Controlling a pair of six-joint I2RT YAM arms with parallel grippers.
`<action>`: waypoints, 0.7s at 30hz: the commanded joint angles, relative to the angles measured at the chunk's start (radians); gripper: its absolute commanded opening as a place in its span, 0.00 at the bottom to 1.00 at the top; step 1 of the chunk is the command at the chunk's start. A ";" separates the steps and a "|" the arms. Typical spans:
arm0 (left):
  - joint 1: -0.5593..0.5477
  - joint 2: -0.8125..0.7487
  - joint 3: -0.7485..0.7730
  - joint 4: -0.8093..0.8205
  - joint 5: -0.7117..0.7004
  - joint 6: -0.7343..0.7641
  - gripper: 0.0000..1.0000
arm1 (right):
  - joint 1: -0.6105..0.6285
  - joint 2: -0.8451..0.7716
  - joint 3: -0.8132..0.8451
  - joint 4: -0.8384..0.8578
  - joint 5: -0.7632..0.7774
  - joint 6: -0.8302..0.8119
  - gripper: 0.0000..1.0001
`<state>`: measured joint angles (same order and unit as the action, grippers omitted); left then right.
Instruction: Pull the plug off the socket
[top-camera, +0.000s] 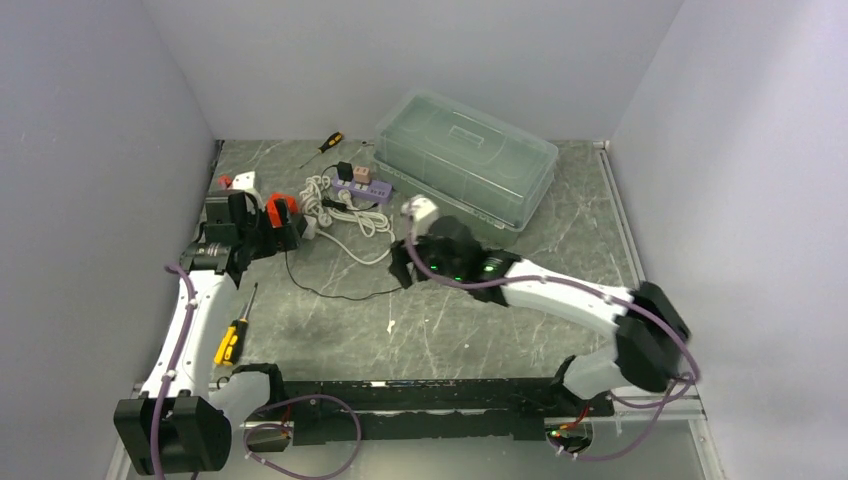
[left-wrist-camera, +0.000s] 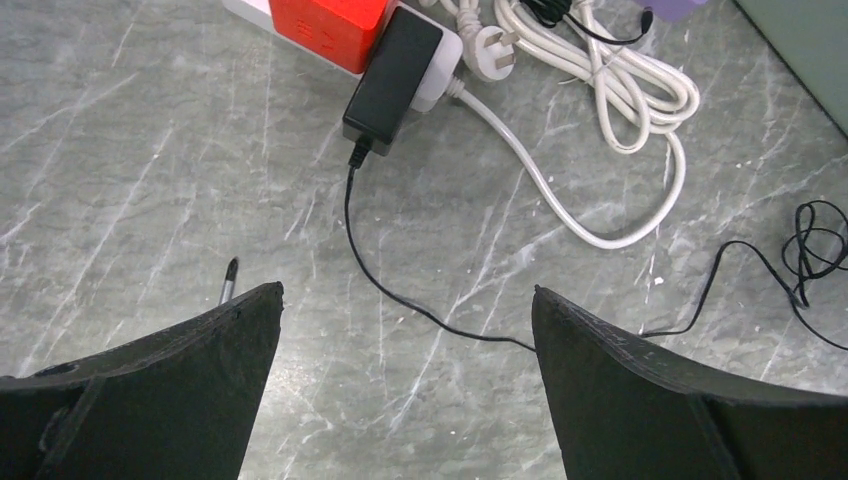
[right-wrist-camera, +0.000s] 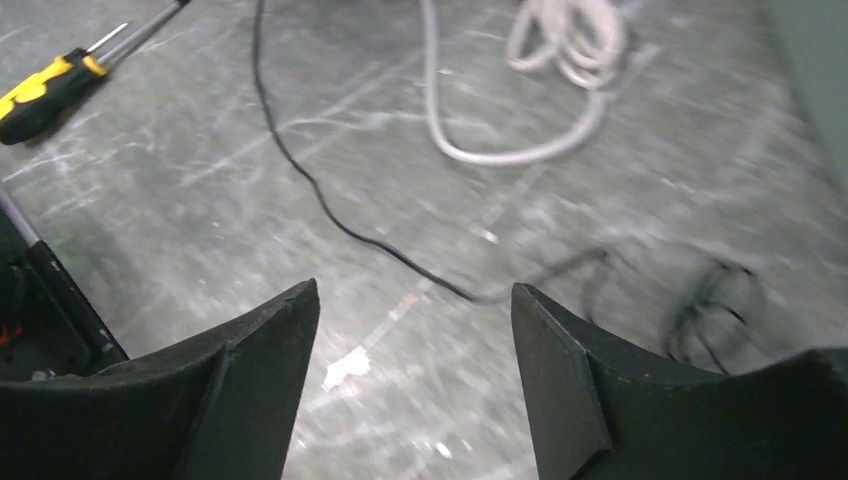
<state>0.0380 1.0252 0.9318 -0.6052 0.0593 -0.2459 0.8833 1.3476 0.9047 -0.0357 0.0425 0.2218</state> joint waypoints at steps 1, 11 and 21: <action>0.013 -0.014 0.049 -0.013 -0.073 -0.033 0.99 | 0.076 0.243 0.211 0.076 -0.029 -0.020 0.72; 0.129 -0.052 0.052 -0.012 -0.134 -0.054 0.99 | 0.101 0.748 0.678 0.145 -0.209 -0.035 0.61; 0.128 -0.050 0.059 -0.015 -0.090 -0.053 0.99 | 0.102 0.980 0.916 0.056 0.010 -0.126 0.48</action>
<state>0.1658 0.9901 0.9489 -0.6186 -0.0502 -0.2859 0.9829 2.2910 1.7153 0.0479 -0.0544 0.1513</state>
